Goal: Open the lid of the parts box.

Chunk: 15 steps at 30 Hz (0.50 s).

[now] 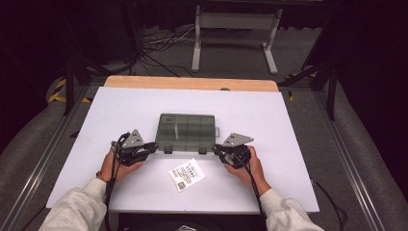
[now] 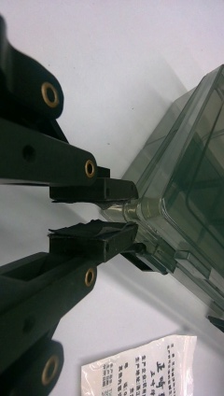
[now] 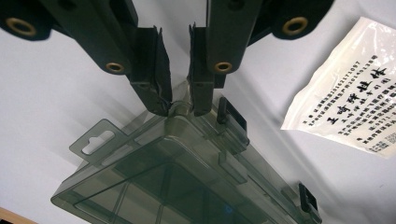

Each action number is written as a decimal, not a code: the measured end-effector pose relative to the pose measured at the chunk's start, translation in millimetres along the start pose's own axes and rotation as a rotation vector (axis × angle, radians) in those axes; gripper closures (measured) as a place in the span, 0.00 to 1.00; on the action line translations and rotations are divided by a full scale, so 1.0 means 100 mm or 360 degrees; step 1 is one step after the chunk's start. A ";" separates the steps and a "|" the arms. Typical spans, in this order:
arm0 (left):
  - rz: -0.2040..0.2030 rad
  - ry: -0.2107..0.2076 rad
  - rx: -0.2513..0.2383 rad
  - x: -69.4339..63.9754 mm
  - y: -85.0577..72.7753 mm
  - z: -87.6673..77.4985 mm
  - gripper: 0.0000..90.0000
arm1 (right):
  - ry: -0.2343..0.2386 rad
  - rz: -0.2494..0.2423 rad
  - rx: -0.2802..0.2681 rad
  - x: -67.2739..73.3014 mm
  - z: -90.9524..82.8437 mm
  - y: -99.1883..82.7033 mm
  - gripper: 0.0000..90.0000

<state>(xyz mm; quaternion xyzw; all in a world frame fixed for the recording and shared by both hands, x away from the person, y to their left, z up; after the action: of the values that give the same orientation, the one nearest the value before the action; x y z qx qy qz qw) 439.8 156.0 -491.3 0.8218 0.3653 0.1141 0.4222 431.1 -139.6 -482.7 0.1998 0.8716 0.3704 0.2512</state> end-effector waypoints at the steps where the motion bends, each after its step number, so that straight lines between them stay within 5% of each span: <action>1: 0.0001 0.0000 0.0000 0.00 0.00 0.00 0.88 | 0.0000 -0.0005 -0.0003 0.00 0.00 0.00 0.87; 15: 0.0040 0.0022 -0.0051 -0.01 0.02 -0.07 0.97 | -0.0029 -0.0045 -0.0019 0.00 -0.04 0.03 0.96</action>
<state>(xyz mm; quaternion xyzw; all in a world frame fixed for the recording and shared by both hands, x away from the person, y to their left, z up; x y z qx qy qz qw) 437.1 158.5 -485.2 0.8186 0.3561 0.1310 0.4313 429.1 -140.1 -477.8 0.1894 0.8698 0.3703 0.2656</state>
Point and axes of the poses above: each handheld gripper's, and its own axes: z roughly forward along the jaws, y roughly out of its top, x roughly to its left, the point moved 6 cm from there along z, roughly forward along the jaws, and after that the axes turned 14 degrees about -z, right-handed, at the moved point
